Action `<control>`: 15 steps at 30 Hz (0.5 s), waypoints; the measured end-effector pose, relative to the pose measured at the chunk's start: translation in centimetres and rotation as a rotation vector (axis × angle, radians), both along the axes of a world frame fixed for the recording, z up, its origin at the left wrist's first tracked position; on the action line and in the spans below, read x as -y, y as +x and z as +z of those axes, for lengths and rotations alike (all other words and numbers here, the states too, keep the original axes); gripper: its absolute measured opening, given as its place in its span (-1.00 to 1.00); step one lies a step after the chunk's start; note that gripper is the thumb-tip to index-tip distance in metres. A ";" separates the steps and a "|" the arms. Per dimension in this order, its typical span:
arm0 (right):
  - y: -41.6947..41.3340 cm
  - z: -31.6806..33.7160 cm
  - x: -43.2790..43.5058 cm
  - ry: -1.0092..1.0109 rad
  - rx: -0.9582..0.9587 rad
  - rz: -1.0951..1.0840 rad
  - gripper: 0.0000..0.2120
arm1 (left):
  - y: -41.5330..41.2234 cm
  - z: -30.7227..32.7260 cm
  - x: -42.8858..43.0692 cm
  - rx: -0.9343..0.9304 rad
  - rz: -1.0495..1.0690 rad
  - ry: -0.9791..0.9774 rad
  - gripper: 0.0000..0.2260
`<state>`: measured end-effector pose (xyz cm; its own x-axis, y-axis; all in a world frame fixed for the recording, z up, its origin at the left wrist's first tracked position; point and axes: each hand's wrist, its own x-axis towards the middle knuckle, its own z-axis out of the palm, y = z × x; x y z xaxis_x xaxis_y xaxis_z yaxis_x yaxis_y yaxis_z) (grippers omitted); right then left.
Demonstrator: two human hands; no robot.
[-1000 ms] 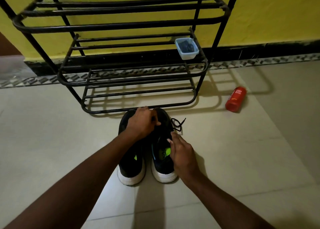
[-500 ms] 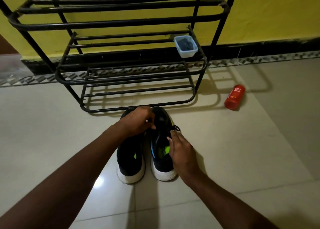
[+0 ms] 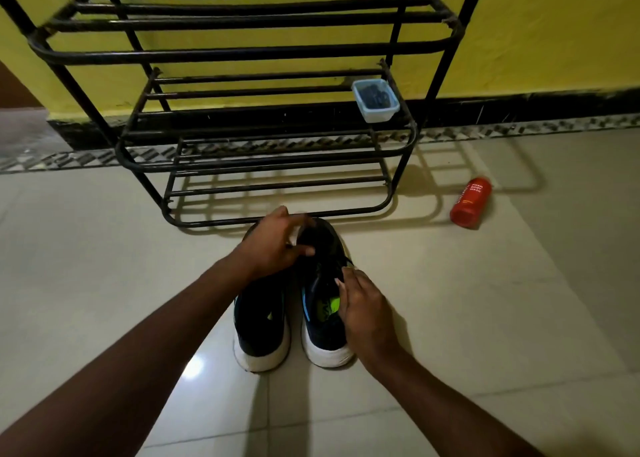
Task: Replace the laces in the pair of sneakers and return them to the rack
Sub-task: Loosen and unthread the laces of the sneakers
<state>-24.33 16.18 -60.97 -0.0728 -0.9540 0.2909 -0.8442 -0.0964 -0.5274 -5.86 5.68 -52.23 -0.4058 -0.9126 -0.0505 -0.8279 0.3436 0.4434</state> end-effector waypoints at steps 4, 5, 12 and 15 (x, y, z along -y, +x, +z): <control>0.0 0.0 0.0 0.016 -0.006 -0.012 -0.67 | -0.6 -0.6 -0.2 0.002 -0.002 -0.099 -0.95; -0.1 0.1 0.0 0.024 0.002 -0.011 -0.68 | -0.8 -0.6 -0.1 -0.092 0.082 -0.131 -0.98; -0.1 0.3 0.0 0.036 0.006 0.001 -0.69 | -1.8 1.8 -0.8 -1.192 0.450 0.417 -0.81; -0.1 0.3 0.0 0.051 0.012 0.008 -0.69 | -0.6 1.6 -0.5 -1.093 0.464 0.351 -0.76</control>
